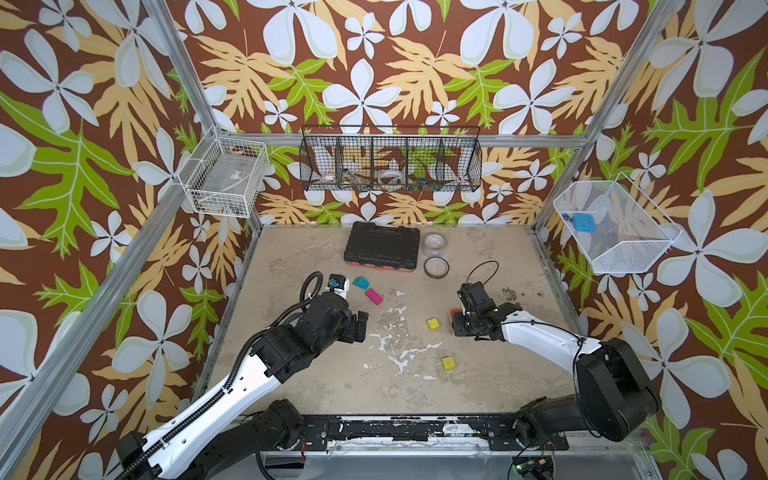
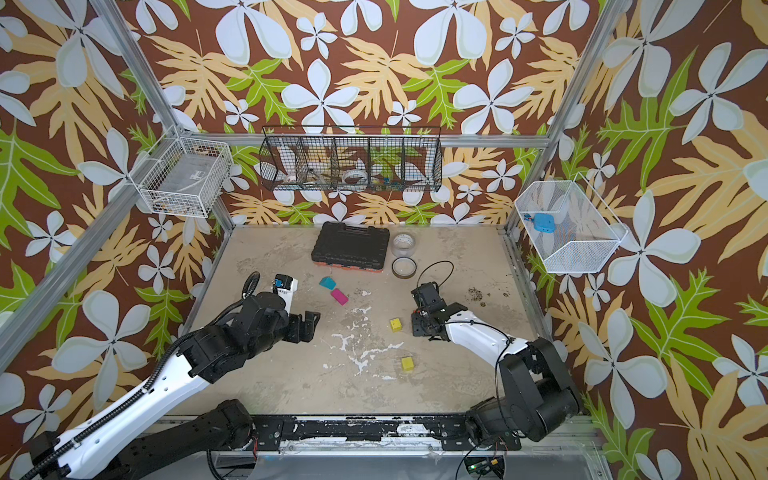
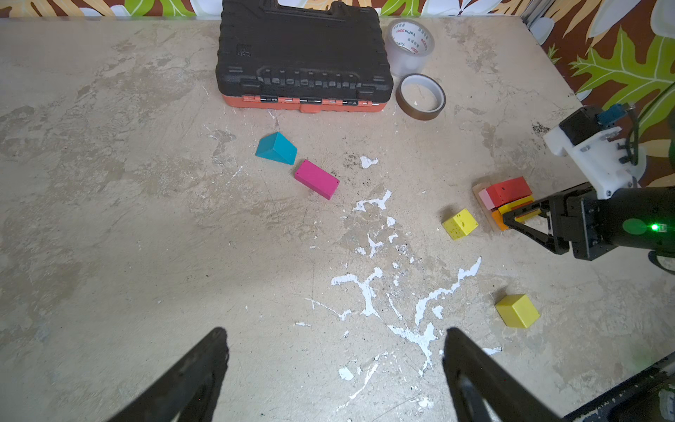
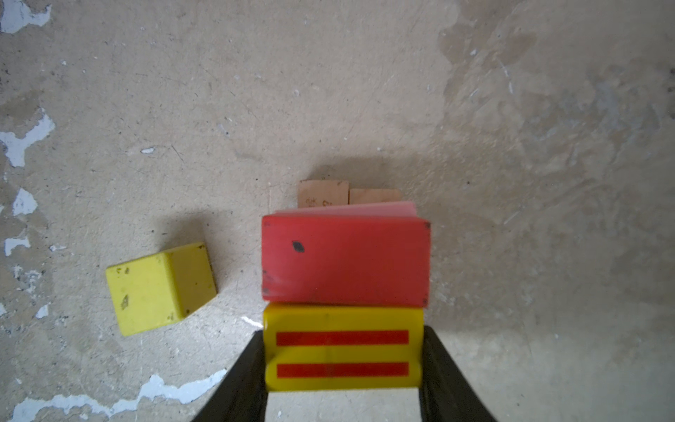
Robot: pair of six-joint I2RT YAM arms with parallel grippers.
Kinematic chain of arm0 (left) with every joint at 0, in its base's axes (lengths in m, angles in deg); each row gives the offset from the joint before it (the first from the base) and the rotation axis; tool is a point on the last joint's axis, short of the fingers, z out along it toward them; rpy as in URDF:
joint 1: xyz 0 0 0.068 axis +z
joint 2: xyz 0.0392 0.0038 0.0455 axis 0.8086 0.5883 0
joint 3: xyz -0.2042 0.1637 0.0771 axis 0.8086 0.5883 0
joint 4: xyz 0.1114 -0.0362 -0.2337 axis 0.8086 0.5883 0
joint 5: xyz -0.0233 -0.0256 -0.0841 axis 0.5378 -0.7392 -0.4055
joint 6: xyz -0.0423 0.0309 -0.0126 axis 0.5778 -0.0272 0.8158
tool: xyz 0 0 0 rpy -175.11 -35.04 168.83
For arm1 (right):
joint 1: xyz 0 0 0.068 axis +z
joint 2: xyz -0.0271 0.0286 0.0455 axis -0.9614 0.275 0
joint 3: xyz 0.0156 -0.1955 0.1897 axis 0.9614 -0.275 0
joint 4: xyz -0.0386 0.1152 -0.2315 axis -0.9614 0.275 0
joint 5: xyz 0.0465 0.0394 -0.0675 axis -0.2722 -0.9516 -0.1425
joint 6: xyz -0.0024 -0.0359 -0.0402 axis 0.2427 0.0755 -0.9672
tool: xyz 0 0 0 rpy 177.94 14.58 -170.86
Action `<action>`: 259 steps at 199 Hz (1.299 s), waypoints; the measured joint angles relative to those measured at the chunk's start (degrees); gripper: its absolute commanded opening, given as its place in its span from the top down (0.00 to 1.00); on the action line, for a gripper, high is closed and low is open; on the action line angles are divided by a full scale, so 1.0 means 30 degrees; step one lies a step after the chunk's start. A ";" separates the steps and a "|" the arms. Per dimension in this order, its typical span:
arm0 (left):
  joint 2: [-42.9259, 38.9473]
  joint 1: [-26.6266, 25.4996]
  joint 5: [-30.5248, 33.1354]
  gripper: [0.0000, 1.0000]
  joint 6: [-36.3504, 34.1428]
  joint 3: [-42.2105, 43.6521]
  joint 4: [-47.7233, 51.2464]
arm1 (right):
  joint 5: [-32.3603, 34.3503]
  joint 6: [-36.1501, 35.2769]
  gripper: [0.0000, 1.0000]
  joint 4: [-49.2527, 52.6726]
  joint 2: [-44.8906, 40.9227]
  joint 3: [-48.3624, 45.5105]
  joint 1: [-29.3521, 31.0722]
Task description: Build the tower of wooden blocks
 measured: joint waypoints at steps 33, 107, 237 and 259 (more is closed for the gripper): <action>0.0000 0.0000 0.0000 0.07 0.0000 0.0000 0.0000 | 0.0240 -0.0007 0.48 0.0000 0.0153 0.0102 0.0044; 0.0000 0.0000 -0.0015 0.07 -0.0007 0.0000 0.0000 | 0.0546 -0.0044 0.28 0.0138 0.0321 0.0255 0.0080; -0.0095 0.0000 -0.0204 0.07 -0.0007 0.0000 0.0000 | 0.0758 0.0452 0.23 0.0204 -0.3963 -0.1253 0.0182; -0.0160 0.0000 -0.0204 0.07 -0.0007 0.0000 -0.0007 | 0.0787 0.0641 0.34 0.0182 -0.5027 -0.2055 0.0146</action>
